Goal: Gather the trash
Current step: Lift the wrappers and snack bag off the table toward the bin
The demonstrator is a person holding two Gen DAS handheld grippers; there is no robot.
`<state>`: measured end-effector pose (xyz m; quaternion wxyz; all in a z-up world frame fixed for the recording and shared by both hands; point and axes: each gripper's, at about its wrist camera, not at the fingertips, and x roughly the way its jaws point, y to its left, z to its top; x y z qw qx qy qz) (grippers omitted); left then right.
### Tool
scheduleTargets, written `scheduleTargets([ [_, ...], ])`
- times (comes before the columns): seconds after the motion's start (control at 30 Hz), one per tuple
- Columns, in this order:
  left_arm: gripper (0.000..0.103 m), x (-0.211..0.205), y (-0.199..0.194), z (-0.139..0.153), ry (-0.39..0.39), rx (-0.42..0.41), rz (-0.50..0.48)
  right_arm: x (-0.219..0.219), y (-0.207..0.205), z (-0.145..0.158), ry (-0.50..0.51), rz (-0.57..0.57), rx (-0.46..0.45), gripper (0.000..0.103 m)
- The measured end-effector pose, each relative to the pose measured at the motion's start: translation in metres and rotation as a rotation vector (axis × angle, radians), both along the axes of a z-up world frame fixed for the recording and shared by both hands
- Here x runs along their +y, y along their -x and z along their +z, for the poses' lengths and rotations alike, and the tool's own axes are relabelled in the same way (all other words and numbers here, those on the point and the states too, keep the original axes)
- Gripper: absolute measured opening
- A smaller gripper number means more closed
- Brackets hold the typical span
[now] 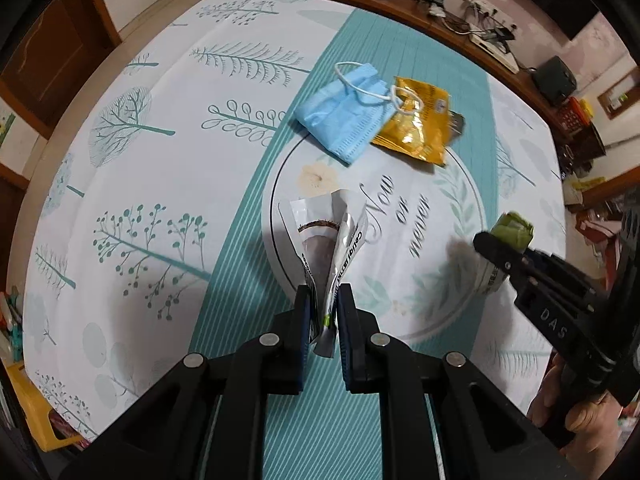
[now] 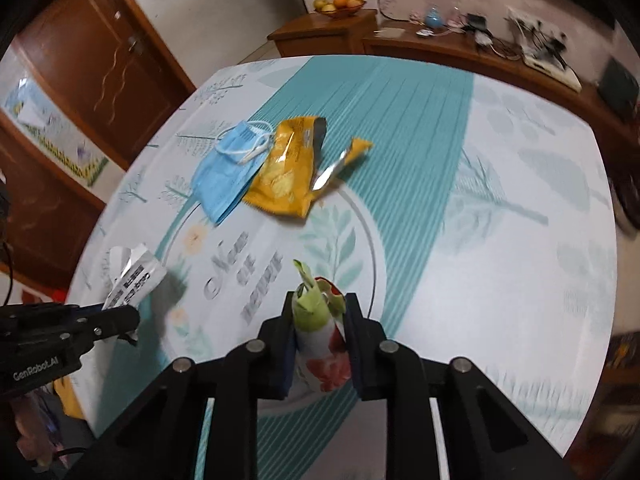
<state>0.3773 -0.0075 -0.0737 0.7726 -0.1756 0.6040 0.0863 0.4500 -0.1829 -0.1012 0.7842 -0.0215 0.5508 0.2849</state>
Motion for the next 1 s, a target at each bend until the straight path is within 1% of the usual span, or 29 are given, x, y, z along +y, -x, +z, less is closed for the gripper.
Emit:
scheduleTargets([
  [0.07, 0.011, -0.002, 0.009, 0.006, 0.003, -0.013, -0.017, -0.005, 0.016, 0.003, -0.018, -0.024, 0.014, 0.021],
  [0.17, 0.011, -0.005, 0.027, 0.018, 0.003, -0.033, -0.052, -0.009, 0.043, 0.011, -0.026, -0.063, 0.011, 0.021],
  [0.27, 0.011, -0.008, 0.048, 0.032, 0.001, -0.063, -0.1, -0.013, 0.074, 0.024, -0.051, -0.118, 0.008, 0.021],
  [0.4, 0.011, -0.012, 0.084, 0.055, -0.003, -0.111, -0.195, -0.018, 0.117, 0.046, -0.115, -0.192, 0.004, 0.021],
  [0.43, 0.011, -0.012, 0.093, 0.059, 0.0, -0.121, -0.22, -0.017, 0.133, 0.055, -0.131, -0.219, -0.001, 0.021],
  [0.5, 0.011, -0.011, 0.114, 0.07, 0.004, -0.139, -0.277, -0.016, 0.155, 0.066, -0.144, -0.252, -0.012, 0.021],
  [0.67, 0.011, -0.004, 0.169, 0.092, 0.015, -0.191, -0.404, -0.004, 0.228, 0.093, -0.153, -0.334, -0.052, 0.021],
  [0.83, 0.011, 0.004, 0.221, 0.104, 0.039, -0.242, -0.491, 0.012, 0.301, 0.105, -0.147, -0.405, -0.067, 0.021],
  [1.0, 0.011, 0.014, 0.264, 0.104, 0.062, -0.268, -0.564, 0.028, 0.365, 0.109, -0.139, -0.485, -0.081, 0.021],
])
